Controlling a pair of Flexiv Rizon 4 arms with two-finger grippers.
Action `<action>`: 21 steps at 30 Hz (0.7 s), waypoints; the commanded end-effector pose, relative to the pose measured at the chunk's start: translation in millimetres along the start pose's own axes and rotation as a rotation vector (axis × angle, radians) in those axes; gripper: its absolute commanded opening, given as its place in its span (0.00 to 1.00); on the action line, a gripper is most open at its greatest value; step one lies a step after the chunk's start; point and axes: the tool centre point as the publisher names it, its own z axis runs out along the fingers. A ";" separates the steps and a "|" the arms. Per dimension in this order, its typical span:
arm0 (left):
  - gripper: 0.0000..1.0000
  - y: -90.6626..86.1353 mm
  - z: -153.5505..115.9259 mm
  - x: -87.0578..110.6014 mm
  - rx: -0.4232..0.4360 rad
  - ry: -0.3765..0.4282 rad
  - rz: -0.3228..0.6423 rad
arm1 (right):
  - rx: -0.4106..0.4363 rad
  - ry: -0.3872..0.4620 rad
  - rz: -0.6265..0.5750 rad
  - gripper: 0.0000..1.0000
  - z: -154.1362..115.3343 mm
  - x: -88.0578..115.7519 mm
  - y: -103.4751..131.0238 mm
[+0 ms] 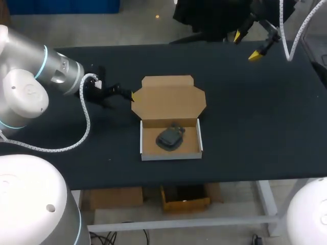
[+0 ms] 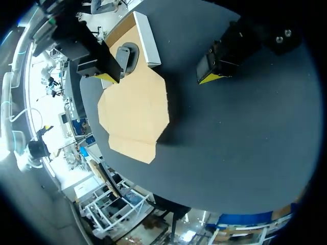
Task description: Assemble the packaging by folding the flat box into shape, placing the metal phone stand inside, and closing the box properly
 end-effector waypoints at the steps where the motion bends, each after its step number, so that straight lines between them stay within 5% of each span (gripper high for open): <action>1: 1.00 -4.1 3.1 -6.3 0.003 0.030 0.006 | 0.004 0.022 -0.001 1.00 -1.0 -5.8 2.7; 21: 1.00 -17.0 4.9 -4.4 0.003 0.076 0.031 | 0.006 0.048 -0.029 1.00 2.9 -15.3 10.9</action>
